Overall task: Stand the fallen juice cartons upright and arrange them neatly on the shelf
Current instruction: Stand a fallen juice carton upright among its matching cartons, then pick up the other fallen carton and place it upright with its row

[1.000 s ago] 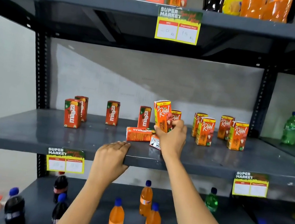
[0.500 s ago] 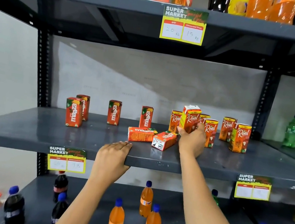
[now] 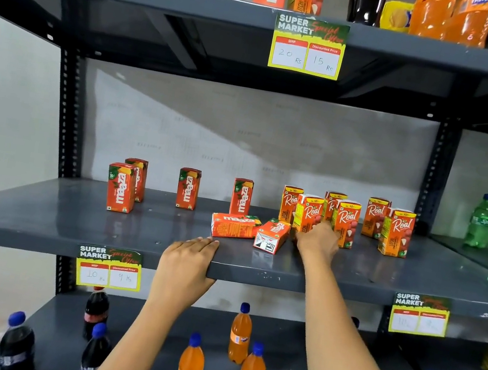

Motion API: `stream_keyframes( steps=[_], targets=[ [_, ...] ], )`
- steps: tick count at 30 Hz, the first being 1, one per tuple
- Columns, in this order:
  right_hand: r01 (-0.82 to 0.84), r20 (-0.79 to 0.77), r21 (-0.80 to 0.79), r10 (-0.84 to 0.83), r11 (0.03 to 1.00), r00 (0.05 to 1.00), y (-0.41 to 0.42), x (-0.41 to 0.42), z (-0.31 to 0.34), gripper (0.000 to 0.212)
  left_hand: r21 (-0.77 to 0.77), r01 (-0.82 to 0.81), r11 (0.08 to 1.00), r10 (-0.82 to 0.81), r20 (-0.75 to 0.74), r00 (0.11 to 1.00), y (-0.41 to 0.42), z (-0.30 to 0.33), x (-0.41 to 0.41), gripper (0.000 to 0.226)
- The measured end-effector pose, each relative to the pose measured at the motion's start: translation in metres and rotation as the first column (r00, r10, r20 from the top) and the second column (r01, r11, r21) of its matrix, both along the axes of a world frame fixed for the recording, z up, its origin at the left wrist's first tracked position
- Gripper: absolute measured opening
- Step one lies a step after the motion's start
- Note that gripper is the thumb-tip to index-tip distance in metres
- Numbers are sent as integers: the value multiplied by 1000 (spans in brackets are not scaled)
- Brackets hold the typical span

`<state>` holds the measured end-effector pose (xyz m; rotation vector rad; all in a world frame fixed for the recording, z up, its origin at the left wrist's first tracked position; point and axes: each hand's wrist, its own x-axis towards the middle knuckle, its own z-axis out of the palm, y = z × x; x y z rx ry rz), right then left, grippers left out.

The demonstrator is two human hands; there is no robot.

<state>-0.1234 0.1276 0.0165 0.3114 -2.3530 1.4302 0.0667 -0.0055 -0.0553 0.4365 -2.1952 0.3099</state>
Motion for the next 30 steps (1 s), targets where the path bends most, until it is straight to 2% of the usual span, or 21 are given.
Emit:
stream_keyframes(
  steps=[2,4,6,8,10,12,14,16,19,22,25,30],
  targets=[
    [40,-82,-9,-40,999,996,1,10,-7,50,2,15,1000,-15,2,1000,1,-1,-5,52],
    [-5,-89,22,7,1000,996,-5,24,-14,64,3,31,1000,-31,4,999,2,-4,-10,52],
    [-70,-1,169,71,983,997,-13,33,-22,80,13,45,999,-46,23,999,5,-11,-13,52],
    [-70,123,277,37,958,992,-14,39,-32,89,28,56,998,-57,56,997,10,-25,-13,54],
    [-54,203,353,-20,934,979,-8,43,-43,84,44,61,997,-64,92,994,17,-41,-10,55],
    [-63,228,398,-32,915,973,0,44,-54,70,60,58,996,-65,124,990,23,-55,-7,55],
    [-58,228,370,-30,927,973,5,43,-62,62,67,59,996,-68,143,987,26,-63,-5,55],
    [-9,195,321,-57,947,979,11,42,-70,63,76,64,995,-75,145,987,29,-65,-5,54],
    [38,157,131,-58,991,986,12,44,-85,75,81,72,994,-83,143,986,31,-69,-5,54],
    [47,55,-61,-44,997,997,8,48,-91,81,84,75,994,-87,150,985,31,-71,-2,54],
    [49,-70,-196,-64,979,995,1,55,-93,69,85,74,994,-85,137,987,25,-73,3,53],
    [22,-172,-250,-66,968,983,-8,66,-102,56,81,68,994,-77,124,989,16,-74,13,53]
  ],
)
